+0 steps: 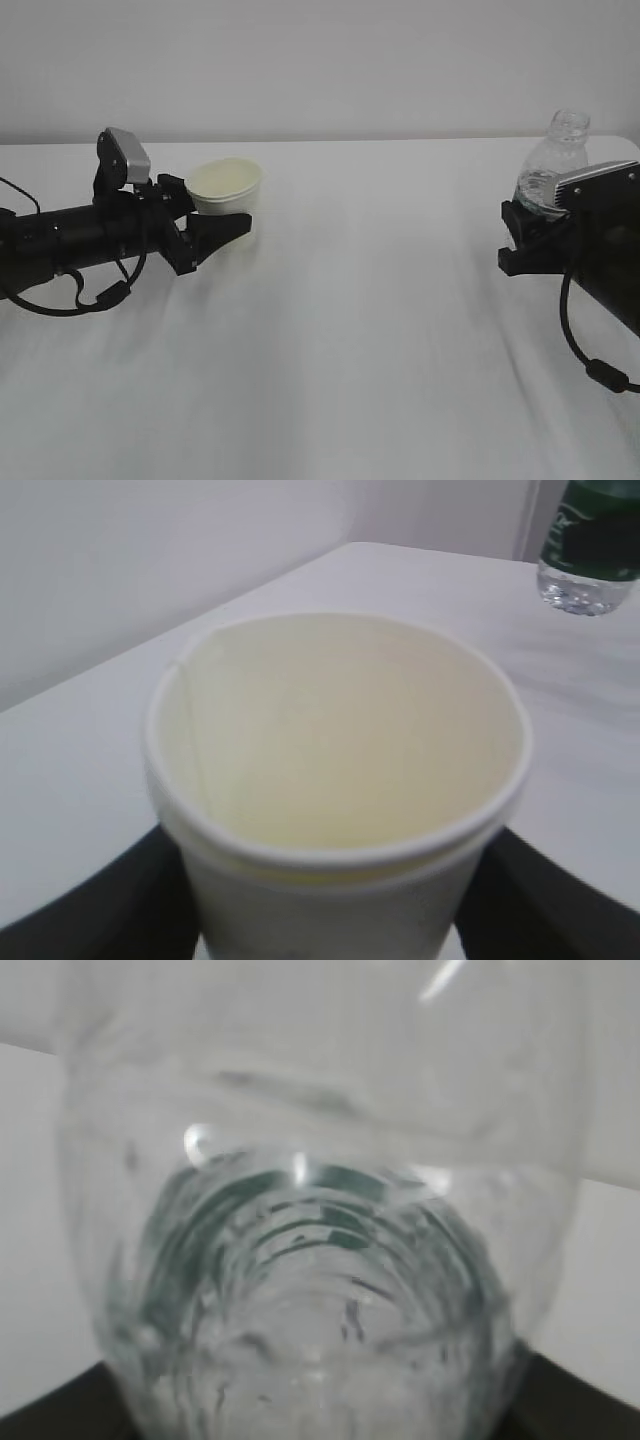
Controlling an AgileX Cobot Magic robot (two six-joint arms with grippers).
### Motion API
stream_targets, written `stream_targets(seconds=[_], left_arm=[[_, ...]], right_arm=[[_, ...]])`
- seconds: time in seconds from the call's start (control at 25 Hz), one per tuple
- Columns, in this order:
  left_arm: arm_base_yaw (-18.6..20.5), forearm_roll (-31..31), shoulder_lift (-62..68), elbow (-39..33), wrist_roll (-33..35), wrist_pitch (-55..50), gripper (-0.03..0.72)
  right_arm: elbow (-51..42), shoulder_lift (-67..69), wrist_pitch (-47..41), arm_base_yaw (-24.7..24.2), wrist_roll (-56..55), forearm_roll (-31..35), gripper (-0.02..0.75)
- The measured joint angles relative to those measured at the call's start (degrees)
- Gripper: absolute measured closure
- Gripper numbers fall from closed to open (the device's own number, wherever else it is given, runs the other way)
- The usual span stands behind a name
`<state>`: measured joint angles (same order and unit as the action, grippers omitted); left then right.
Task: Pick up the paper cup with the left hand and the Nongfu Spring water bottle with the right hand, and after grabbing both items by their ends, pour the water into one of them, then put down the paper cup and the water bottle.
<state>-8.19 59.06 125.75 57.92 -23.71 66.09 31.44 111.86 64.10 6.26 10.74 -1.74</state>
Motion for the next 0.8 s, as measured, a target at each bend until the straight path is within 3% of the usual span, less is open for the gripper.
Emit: stream_targets(seconds=[0.44, 0.8], left_arm=[[-8.0, 2.9, -0.1, 0.0, -1.7, 0.0, 0.185], [-11.4, 4.0, 2.7, 3.4, -7.7, 0.0, 0.186]], right_arm=[[0.0, 0.0, 0.0, 0.0, 0.0, 0.0, 0.310], [-1.5, -0.8, -0.1, 0.0, 0.0, 0.0, 0.310]])
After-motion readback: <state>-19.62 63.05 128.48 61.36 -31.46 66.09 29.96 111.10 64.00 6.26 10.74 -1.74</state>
